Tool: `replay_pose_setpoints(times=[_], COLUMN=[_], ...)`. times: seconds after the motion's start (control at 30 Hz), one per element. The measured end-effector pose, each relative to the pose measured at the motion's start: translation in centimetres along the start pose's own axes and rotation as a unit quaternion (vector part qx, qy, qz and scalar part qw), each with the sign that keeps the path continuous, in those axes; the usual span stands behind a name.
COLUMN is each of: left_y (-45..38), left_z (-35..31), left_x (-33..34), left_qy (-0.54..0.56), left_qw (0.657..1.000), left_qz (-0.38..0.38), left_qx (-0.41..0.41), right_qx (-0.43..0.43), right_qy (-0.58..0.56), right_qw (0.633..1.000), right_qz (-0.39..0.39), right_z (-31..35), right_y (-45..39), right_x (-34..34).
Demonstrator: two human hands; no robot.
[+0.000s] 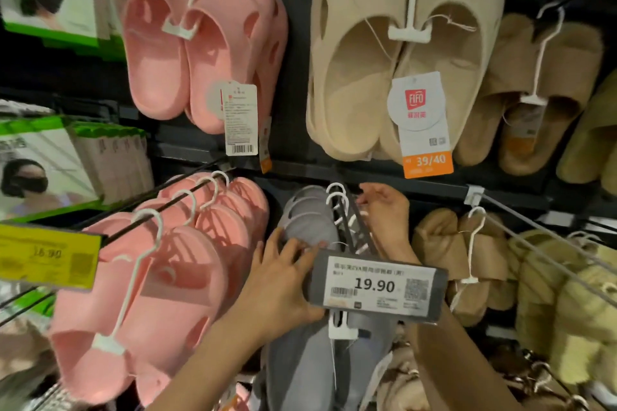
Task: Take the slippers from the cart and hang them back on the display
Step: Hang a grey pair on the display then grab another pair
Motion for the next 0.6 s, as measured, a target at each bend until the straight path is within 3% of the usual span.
replay_pose_setpoints(times=[0.13,0.23,0.3,0.43,0.5,0.57,0.6], left_y=[-1.4,-1.7,-1.9,-2.5,-2.3,-2.1,-2.0], left_z=[2.1,3.2,3.6,3.7,4.0,4.0,3.8], left_x=[0.9,1.5,1.9,2.4,3.2,3.8,4.0], left_qy=[-0.07,-0.072,-0.067,-0.087,-0.098,-0.099,-0.112], left_qw=[0.997,0.997,0.997,0.995,0.993,0.99,0.985], left_qz=[0.001,-0.017,-0.021,-0.025,-0.026,-0.043,-0.057], left_qx=[0.034,0.026,0.019,0.039,0.058,0.09,0.115], right_qx=[0.014,0.067,0.043,-0.042,-0.085,-0.004,-0.012], right_qy=[0.019,-0.059,-0.002,0.101,0.173,0.016,0.015], right_qw=[0.998,0.989,0.989,0.987,0.964,0.979,0.977], right_qz=[0.056,0.114,0.139,0.119,0.185,0.205,0.211], right_z=[1.3,1.4,1.3,1.0,1.6,1.6,1.5], right_y=[0.8,0.9,0.8,0.4,0.9,0.6,0.7], right_x=[1.0,1.4,1.2,0.9,0.9,0.5,0.7])
Point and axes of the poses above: each hand's wrist, its own y-axis away from the middle knuckle, its own x-axis out of the palm, z = x × y, the point moved 2 cm from there along -y, towards the middle knuckle, and after that the axes turned 14 degrees about -z, right-handed, at the moved point
